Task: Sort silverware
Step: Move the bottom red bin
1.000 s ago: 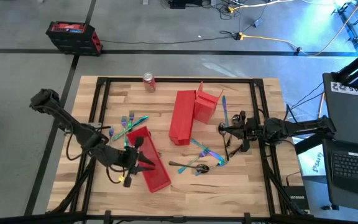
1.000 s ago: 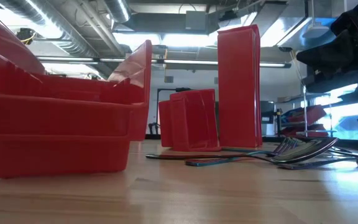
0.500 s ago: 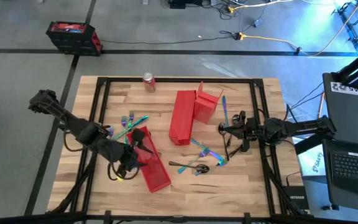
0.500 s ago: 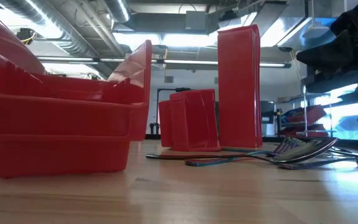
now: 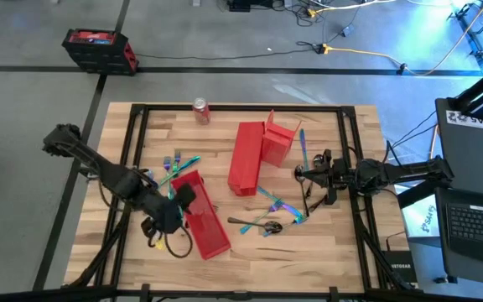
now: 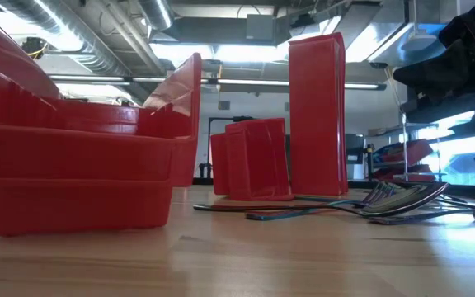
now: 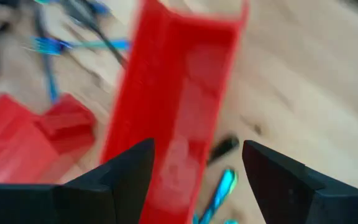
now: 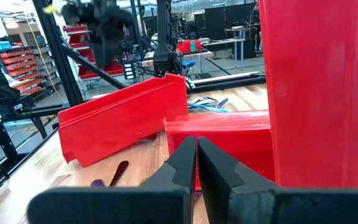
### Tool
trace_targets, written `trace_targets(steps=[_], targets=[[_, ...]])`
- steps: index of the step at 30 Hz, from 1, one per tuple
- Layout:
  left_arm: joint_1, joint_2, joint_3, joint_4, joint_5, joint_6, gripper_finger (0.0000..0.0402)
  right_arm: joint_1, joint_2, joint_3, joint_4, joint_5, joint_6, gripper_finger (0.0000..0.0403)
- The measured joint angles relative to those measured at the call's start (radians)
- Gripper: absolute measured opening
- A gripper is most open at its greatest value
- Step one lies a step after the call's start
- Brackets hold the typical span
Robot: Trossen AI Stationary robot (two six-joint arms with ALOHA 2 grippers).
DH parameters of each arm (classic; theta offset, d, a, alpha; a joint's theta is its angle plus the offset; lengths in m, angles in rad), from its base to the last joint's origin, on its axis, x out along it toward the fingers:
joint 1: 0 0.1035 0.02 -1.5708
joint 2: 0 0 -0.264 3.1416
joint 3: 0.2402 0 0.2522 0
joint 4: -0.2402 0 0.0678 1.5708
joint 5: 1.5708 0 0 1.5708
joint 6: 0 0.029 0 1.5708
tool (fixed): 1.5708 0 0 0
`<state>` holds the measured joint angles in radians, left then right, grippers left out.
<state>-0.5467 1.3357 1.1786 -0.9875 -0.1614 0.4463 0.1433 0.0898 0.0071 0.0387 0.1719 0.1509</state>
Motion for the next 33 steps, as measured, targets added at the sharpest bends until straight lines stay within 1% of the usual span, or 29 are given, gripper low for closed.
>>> trace_targets(steps=[4, 9, 13, 19, 22, 26, 33], targets=[[0.021, 0.073, 0.000, -0.021, -0.001, 0.052, 0.0233, 0.000, 0.000, 0.000, 0.000, 0.000, 0.000, 0.0000], [0.068, 0.143, 0.000, -0.006, -0.005, 0.068, 0.0233, 0.000, 0.000, 0.000, 0.000, 0.000, 0.000, 0.0000], [0.086, 0.167, -0.008, 0.000, 0.005, 0.070, 0.0233, 0.000, 0.000, 0.000, 0.000, 0.000, 0.000, 0.0000], [0.083, 0.168, -0.071, 0.030, 0.004, 0.122, 0.0227, 0.000, 0.000, 0.000, 0.000, 0.000, 0.000, 0.0000], [0.080, 0.168, -0.103, 0.053, -0.027, 0.163, 0.0206, 0.000, 0.000, 0.000, 0.000, 0.000, 0.000, 0.0000], [0.080, 0.167, -0.112, 0.061, -0.060, 0.167, 0.0167, 0.000, 0.000, 0.000, 0.000, 0.000, 0.000, 0.0000], [0.086, 0.165, -0.112, 0.056, -0.066, 0.193, 0.0070, 0.000, 0.000, 0.000, 0.000, 0.000, 0.000, 0.0000]])
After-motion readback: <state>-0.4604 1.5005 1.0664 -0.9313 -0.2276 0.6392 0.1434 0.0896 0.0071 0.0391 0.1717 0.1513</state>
